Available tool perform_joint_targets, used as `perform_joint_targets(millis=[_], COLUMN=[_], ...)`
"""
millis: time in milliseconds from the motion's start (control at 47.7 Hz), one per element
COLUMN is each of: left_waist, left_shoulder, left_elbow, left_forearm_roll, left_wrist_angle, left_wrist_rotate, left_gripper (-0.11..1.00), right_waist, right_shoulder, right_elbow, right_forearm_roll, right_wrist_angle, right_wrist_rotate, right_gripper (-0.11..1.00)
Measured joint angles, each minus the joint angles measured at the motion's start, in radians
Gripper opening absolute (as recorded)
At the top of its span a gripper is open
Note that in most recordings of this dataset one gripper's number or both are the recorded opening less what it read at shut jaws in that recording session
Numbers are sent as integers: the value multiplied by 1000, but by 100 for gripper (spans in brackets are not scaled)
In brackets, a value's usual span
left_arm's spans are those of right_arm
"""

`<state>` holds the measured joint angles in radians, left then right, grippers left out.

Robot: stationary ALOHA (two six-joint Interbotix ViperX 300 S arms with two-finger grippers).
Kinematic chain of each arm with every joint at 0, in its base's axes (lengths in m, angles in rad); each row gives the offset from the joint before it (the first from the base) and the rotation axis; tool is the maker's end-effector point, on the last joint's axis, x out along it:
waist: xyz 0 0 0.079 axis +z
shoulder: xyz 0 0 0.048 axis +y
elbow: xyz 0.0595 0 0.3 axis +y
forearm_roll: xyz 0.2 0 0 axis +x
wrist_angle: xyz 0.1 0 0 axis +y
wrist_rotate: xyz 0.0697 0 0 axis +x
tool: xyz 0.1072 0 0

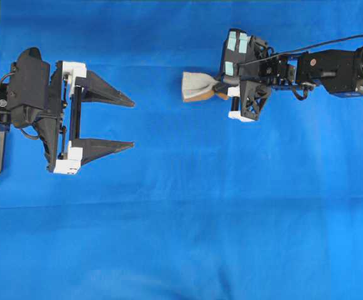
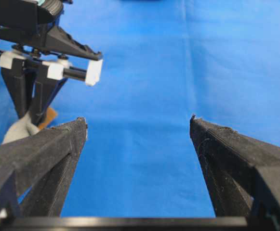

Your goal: Hand over the sponge with the left arm and wipe it with the right arm.

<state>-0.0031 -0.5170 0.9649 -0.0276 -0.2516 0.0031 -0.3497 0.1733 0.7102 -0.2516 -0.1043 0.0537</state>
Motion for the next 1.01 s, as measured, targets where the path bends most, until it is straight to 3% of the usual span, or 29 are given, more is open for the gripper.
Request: perform_joint_targets(millis=[231, 399, 629, 860, 1007], left_waist=[0, 0, 0, 0, 0], left_shoulder=[0, -2, 0, 0, 0], left_elbow=[-2, -2, 0, -2, 0], left_forearm_roll=[0, 0, 0, 0, 0], left_wrist_angle=[0, -2, 0, -2, -2], left_wrist_rotate=[0, 0, 0, 0, 0], left_gripper=[85, 85, 85, 85, 85], right_waist=[141, 302, 482, 509, 477], right_shoulder=[-2, -3, -2, -2, -2], right_elbow=[20, 23, 9, 8, 3], right_forearm_roll=[54, 94, 107, 107, 95], right_wrist_angle=[6, 6, 12, 23, 58], right_wrist_rotate=[51, 123, 221, 242, 238], right_gripper=[17, 17, 17, 17, 17])
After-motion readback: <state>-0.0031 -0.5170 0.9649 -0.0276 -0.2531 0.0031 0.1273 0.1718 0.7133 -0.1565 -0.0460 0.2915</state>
